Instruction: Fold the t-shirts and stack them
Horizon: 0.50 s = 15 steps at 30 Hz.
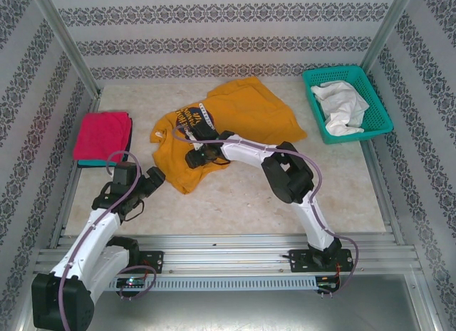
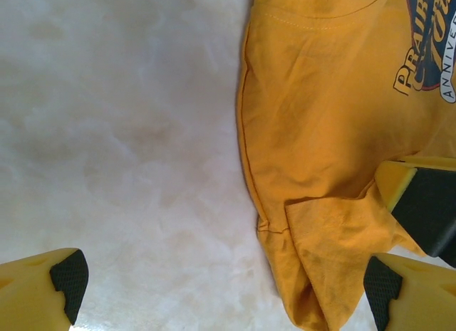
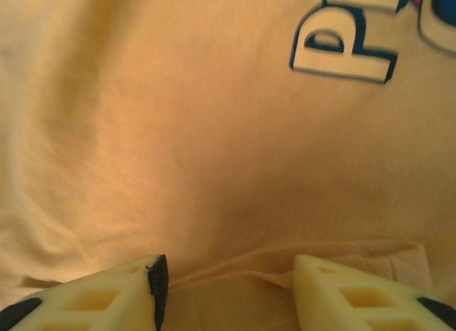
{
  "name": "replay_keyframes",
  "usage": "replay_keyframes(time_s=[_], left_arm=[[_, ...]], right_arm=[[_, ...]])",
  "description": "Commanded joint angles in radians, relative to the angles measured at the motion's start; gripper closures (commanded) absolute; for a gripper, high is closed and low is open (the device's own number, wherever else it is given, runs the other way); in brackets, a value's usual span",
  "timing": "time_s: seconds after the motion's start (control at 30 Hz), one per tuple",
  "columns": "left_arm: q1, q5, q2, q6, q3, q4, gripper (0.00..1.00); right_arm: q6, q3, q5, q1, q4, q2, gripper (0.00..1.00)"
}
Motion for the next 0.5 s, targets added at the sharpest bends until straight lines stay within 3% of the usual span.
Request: replay_keyframes(time_s=[0.0, 0.07, 0.1, 0.13, 0.43, 0.47], left_arm=[[0.014, -0.001, -0.020, -0.019, -0.015, -0.006, 0.00], [0.013, -0.002, -0.021, -0.014, -0.013, -0.006, 0.00], [0.013, -0.003, -0.019, -0.012, -0.011, -0.005, 0.00], [0.013, -0.002, -0.018, -0.011, -0.012, -0.003, 0.00], [0.013, 0.015, -0.006, -0.014, -0.032, 0.034, 0.00], [0.014, 0.014, -0.003, -0.015, -0.032, 0.038, 0.00]], right_arm=[[-0.022, 0.047, 0.016, -0.001, -0.076, 0.024, 0.71], [-0.013, 0.034, 0.019, -0.001, -0.059, 0.003, 0.92], [-0.008, 0.026, 0.022, -0.001, -0.053, -0.012, 0.99], [-0.004, 0.012, 0.024, 0.000, -0.037, -0.035, 1.00], [-0.003, -0.189, -0.008, 0.009, 0.094, -0.226, 1.00], [-0.013, -0.190, -0.003, 0.017, 0.093, -0.223, 0.81]])
